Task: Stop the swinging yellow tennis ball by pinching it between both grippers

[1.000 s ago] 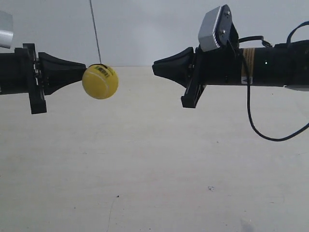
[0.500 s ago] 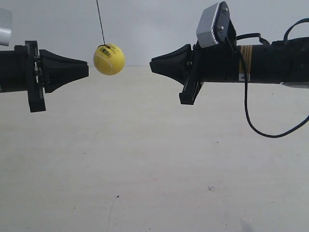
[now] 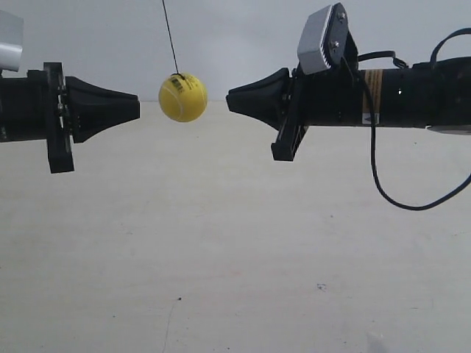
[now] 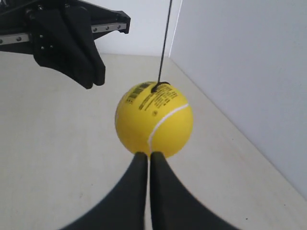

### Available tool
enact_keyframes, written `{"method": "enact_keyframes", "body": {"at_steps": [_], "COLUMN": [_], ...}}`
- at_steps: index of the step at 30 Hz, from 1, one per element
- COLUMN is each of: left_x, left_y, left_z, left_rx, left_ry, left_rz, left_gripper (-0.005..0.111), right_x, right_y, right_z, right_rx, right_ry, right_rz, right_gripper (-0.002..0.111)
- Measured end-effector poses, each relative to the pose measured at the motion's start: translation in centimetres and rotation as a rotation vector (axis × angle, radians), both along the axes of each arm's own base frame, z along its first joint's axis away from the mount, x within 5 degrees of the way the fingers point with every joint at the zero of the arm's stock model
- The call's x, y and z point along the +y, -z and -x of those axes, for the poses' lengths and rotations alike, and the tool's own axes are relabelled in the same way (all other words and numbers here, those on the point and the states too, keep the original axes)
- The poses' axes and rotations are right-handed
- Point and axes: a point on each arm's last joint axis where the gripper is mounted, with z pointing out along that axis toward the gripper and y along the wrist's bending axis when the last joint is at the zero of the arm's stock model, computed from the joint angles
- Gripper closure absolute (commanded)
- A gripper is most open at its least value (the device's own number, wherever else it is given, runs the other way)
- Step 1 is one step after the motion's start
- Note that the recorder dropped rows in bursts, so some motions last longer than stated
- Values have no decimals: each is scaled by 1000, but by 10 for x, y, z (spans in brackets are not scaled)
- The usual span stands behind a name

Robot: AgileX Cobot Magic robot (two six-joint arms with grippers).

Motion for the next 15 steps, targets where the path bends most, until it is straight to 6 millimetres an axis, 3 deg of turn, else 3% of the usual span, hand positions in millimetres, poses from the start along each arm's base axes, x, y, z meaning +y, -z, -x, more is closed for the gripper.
{"method": "enact_keyframes", "body": {"at_steps": [15], "left_x": [-5], "left_y": [0], "left_z": [-6], "left_rx": [-21], "left_ry": [-5], "left_rz": [-8], "left_gripper": [102], "right_x": [9], "right_y": [14], "right_z": [-13], "right_rx": [26], "right_ry": [-34], "right_rz": [-5], "right_gripper": [108]}}
